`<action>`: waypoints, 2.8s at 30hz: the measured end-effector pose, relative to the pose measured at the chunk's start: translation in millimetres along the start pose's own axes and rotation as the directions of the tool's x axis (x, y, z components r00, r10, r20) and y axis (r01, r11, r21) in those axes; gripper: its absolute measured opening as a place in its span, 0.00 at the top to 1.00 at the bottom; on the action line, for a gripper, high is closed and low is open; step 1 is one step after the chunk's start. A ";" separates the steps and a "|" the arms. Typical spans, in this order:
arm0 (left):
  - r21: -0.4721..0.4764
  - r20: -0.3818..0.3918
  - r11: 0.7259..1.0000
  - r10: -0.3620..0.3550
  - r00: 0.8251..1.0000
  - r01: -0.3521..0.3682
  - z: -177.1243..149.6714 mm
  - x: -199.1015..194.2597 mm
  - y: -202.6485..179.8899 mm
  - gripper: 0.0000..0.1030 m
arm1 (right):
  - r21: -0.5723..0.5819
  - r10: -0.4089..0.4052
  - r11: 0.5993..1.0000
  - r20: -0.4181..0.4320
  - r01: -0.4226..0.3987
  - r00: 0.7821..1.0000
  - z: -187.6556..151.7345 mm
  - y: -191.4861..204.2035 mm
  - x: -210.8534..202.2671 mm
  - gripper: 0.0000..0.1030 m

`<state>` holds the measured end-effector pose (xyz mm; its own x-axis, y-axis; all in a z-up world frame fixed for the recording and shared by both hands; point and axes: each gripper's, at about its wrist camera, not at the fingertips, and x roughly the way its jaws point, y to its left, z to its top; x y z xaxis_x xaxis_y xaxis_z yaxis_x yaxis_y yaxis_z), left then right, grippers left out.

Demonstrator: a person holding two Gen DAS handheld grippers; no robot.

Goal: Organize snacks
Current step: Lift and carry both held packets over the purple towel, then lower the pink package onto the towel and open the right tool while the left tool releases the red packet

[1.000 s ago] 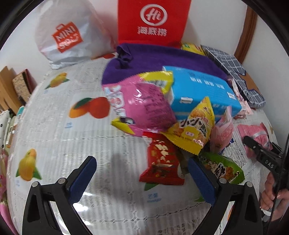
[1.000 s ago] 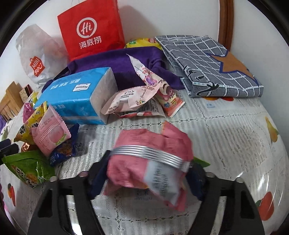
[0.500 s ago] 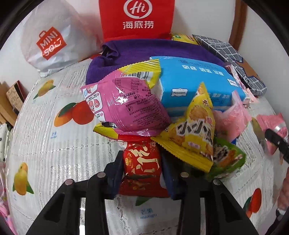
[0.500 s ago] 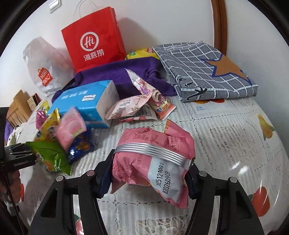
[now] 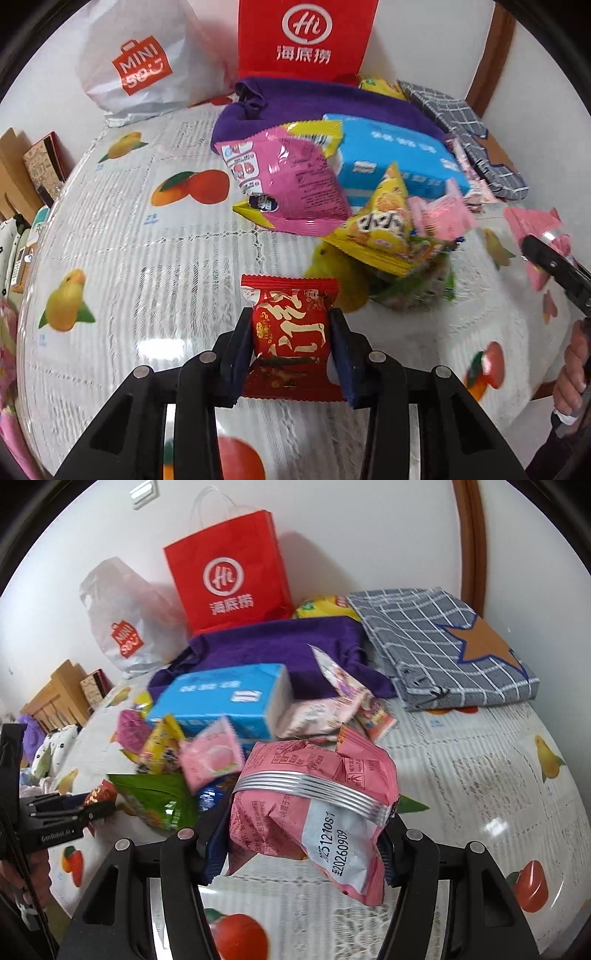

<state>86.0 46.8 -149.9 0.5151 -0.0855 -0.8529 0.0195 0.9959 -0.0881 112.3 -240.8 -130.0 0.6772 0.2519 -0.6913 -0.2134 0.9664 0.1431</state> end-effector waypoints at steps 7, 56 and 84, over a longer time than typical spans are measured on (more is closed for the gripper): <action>0.002 0.031 0.999 -0.045 0.999 0.045 15.8 -26.6 -14.0 0.64 | -0.043 0.029 0.999 0.000 -0.029 1.000 15.8 24.6 -9.5 0.39; -0.049 0.086 0.995 -0.078 0.993 0.083 281.4 69.9 2.0 0.64 | -0.131 0.041 0.991 0.049 -0.034 0.998 247.8 33.8 151.0 0.43; -0.058 -0.116 0.992 -0.122 0.986 0.116 277.9 165.6 3.5 0.64 | -0.172 -0.014 0.985 -0.211 -0.023 0.977 216.7 25.6 244.5 0.43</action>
<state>409.5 44.1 -148.5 0.4059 -0.2090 -0.8897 0.0288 0.9760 -0.2161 425.0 -143.6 -141.9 0.5166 0.2225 -0.8268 -0.3471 0.9372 0.0354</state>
